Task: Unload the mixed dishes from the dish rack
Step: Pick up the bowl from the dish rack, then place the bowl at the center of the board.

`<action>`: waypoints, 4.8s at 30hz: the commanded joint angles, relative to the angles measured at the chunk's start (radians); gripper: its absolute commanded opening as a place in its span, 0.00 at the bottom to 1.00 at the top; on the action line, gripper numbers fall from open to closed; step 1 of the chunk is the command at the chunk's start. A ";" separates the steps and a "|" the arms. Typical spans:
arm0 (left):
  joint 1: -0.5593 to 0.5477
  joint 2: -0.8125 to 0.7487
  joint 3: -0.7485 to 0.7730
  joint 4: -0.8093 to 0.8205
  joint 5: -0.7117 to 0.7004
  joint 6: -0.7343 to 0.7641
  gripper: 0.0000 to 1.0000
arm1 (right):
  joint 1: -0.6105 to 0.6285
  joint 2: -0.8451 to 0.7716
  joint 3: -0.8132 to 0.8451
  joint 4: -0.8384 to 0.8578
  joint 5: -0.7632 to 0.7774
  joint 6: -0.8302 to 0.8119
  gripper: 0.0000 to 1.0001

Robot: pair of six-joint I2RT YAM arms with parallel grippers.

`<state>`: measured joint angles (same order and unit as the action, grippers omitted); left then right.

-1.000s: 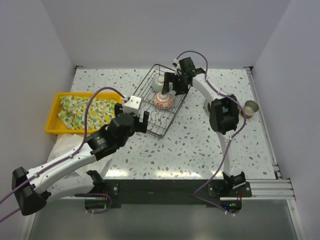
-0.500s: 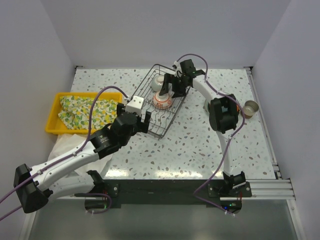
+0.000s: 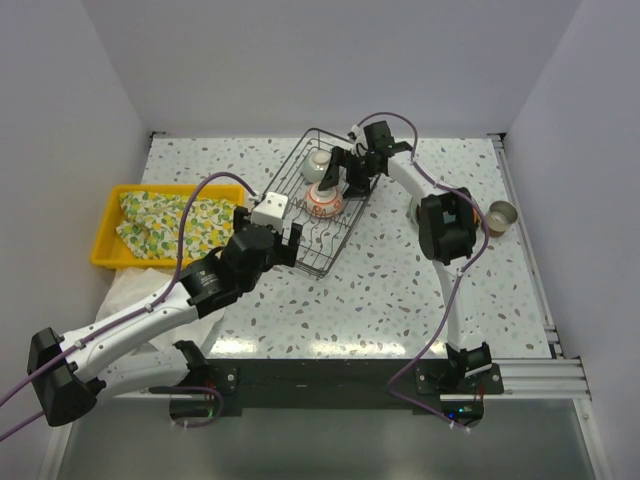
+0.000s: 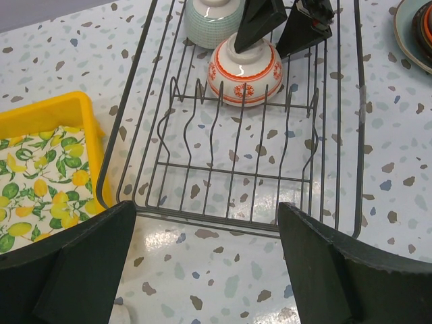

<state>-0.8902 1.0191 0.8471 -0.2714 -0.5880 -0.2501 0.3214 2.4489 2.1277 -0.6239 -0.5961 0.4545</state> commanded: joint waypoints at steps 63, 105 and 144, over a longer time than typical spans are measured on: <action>0.321 0.104 0.113 0.115 0.441 -0.042 0.92 | 0.186 -0.861 -0.673 0.280 0.422 -0.591 0.13; 0.616 0.756 0.839 -0.637 1.877 1.008 0.66 | 0.188 -1.119 -0.956 0.529 -0.010 -0.820 0.14; 0.593 0.937 0.961 -1.045 2.097 1.241 0.00 | 0.186 -1.067 -1.025 0.656 -0.028 -0.881 0.40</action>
<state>-0.2882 1.9541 1.7638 -1.2785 1.3895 0.9909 0.5037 1.3689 1.0988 -0.1051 -0.6430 -0.3985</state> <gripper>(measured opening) 0.401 0.688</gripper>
